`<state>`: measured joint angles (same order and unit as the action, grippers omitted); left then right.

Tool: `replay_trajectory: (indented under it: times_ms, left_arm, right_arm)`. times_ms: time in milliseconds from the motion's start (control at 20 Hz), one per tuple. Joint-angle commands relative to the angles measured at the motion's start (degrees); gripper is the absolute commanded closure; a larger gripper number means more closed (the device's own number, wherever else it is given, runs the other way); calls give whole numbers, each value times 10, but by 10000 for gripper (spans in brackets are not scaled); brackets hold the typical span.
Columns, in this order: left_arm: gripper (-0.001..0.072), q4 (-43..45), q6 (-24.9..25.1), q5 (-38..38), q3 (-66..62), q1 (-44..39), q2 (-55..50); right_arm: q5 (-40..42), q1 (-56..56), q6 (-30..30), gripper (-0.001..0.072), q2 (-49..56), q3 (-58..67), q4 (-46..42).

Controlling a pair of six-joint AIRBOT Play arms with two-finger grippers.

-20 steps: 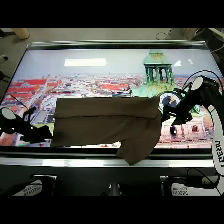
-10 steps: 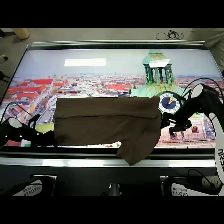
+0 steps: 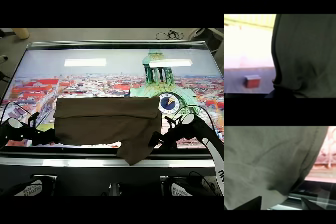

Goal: Fold the shirts.

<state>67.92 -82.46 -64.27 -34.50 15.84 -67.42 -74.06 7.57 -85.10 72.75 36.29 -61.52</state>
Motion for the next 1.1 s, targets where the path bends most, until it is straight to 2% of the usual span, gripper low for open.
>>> replay_trajectory:
  times_ms: [0, 100, 200, 300, 450, 550, 800, 1000, 1050]
  left_arm:
    - [679, -17, 0, -7, -1, 0, 7]
    - [679, -20, 0, -1, -1, 0, 7]
    - [680, -22, 13, 0, -5, 0, 9]
    - [681, -51, 63, -17, -33, 0, 30]
    - [685, -59, 50, -20, -121, 0, 77]
    - [685, -59, 19, 4, -181, 0, 62]
    - [681, -61, -14, 16, -307, -10, -122]
    - [678, -88, -22, 13, -354, -32, -241]
    - [594, -100, -22, 18, -358, -36, -255]
  right_arm:
    - [58, 0, 7, 288, -3, -41, 31]
    - [62, 0, -2, 697, -4, -42, 29]
    - [45, 0, 20, 696, -5, -31, 34]
    - [13, 0, 33, 696, -27, 19, 34]
    - [5, 0, 18, 697, -65, 157, 32]
    - [66, 0, 8, 697, -40, 249, 31]
    - [149, 0, -8, 696, 138, 379, 71]
    - [162, -6, -15, 693, 221, 393, 105]
    - [167, -14, -14, 685, 232, 393, 105]
